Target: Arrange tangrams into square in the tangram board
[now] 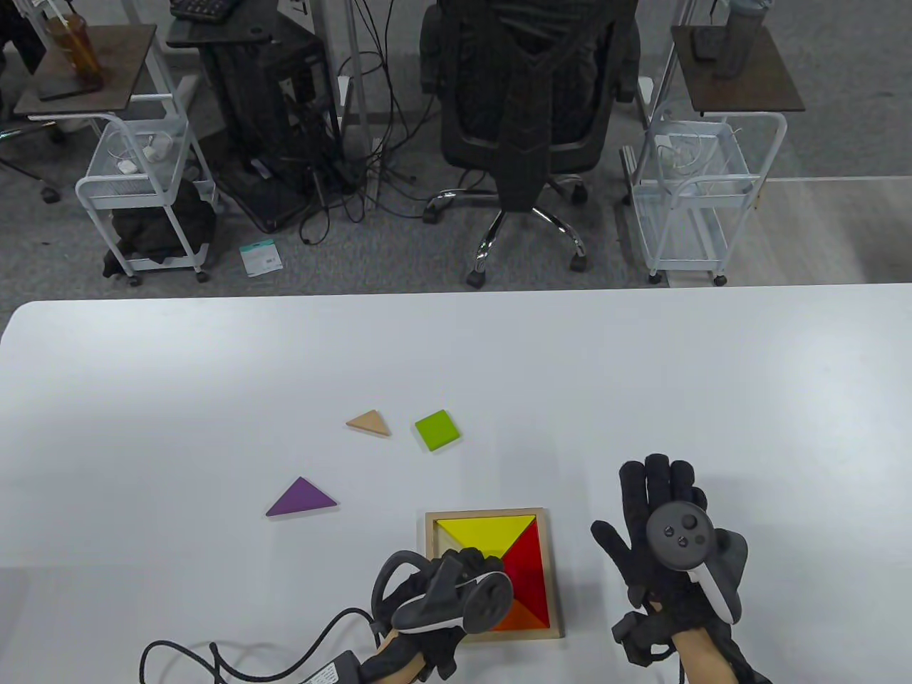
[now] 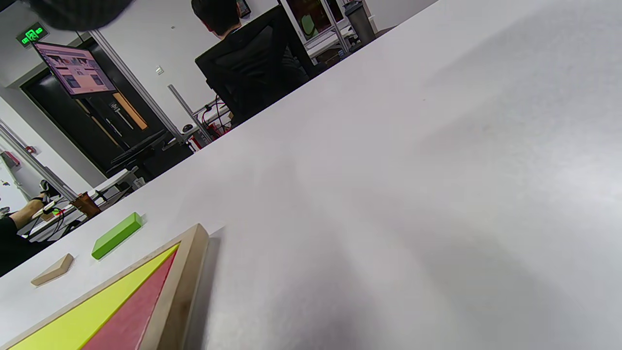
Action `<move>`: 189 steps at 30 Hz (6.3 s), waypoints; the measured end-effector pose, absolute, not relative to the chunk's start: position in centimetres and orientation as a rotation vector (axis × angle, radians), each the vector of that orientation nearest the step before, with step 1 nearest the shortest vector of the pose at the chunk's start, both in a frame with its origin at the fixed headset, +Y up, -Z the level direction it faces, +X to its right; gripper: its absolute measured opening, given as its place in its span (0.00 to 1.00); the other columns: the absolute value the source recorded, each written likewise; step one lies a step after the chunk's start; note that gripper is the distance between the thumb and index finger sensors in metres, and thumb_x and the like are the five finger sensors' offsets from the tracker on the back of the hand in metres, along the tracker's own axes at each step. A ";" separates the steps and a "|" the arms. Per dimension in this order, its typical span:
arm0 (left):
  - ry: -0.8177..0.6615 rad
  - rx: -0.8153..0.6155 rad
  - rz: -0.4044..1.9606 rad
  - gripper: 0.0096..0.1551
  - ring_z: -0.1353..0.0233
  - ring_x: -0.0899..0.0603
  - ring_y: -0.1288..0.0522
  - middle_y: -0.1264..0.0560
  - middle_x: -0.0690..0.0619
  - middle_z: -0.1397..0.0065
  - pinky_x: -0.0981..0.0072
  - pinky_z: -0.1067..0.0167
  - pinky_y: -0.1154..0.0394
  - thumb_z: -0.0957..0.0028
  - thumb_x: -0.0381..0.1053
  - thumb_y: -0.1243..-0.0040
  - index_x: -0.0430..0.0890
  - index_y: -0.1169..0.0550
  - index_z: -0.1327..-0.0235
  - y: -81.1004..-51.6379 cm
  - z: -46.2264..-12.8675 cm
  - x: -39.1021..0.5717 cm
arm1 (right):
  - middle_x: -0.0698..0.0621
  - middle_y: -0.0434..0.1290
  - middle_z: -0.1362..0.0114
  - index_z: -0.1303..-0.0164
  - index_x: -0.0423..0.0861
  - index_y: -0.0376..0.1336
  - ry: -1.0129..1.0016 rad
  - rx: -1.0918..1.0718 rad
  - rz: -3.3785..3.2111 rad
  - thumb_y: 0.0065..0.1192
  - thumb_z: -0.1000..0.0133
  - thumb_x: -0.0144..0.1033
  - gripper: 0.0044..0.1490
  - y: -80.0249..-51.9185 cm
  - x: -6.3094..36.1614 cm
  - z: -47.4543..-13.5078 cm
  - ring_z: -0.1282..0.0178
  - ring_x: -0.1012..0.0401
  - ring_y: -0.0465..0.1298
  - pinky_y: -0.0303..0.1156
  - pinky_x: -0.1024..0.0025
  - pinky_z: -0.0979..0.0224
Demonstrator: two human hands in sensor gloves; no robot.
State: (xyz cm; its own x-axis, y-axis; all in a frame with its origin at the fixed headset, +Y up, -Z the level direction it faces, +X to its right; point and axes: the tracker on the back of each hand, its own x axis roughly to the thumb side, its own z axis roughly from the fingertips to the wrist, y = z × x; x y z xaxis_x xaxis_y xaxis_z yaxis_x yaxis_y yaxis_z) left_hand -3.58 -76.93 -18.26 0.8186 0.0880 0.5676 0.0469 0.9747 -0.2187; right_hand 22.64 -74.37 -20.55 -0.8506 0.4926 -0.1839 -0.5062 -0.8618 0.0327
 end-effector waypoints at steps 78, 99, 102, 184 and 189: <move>-0.010 -0.658 0.004 0.40 0.31 0.31 0.33 0.45 0.39 0.22 0.52 0.36 0.24 0.46 0.54 0.36 0.57 0.44 0.25 -78.4 -31.4 -25.0 | 0.70 0.12 0.23 0.27 0.72 0.25 0.265 -0.227 2.743 0.53 0.57 0.66 0.58 -75.6 21.7 -20.9 0.24 0.68 0.08 0.15 0.62 0.14; -0.285 -0.439 -0.079 0.39 0.40 0.36 0.24 0.34 0.37 0.28 0.61 0.45 0.17 0.50 0.55 0.34 0.52 0.37 0.26 -76.3 -25.5 -19.9 | 0.69 0.12 0.23 0.27 0.72 0.25 0.274 -0.167 2.734 0.53 0.57 0.66 0.58 -75.6 21.1 -20.9 0.24 0.68 0.08 0.15 0.62 0.14; -0.357 -0.360 -0.077 0.40 0.39 0.36 0.24 0.34 0.37 0.28 0.61 0.45 0.17 0.49 0.55 0.35 0.52 0.38 0.26 -75.2 -22.9 -17.5 | 0.69 0.13 0.23 0.27 0.72 0.25 0.258 -0.143 2.752 0.53 0.57 0.66 0.59 -75.5 20.7 -20.7 0.24 0.68 0.08 0.16 0.62 0.14; -0.117 -0.214 1.244 0.32 0.60 0.47 0.08 0.17 0.39 0.47 0.80 0.70 0.09 0.43 0.48 0.36 0.33 0.32 0.33 -75.5 -16.3 -13.4 | 0.46 0.77 0.37 0.33 0.45 0.66 -0.368 0.479 2.807 0.62 0.62 0.67 0.52 -72.1 5.7 -13.0 0.42 0.50 0.76 0.74 0.58 0.41; -0.119 -0.183 1.212 0.32 0.61 0.47 0.08 0.17 0.39 0.48 0.80 0.72 0.10 0.44 0.48 0.35 0.33 0.32 0.34 -74.8 -16.0 -14.1 | 0.44 0.76 0.37 0.32 0.43 0.65 -0.200 0.411 2.769 0.64 0.63 0.67 0.54 -71.7 4.9 -13.6 0.43 0.48 0.76 0.73 0.57 0.42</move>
State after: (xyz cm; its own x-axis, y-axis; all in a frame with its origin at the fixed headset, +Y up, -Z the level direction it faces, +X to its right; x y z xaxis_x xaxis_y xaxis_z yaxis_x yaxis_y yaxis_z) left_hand -14.08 -74.80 -15.98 0.3474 0.9377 -0.0063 -0.9185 0.3389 -0.2040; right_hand 4.85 -71.70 -13.58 -0.9026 0.3042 0.3047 -0.3448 -0.9345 -0.0885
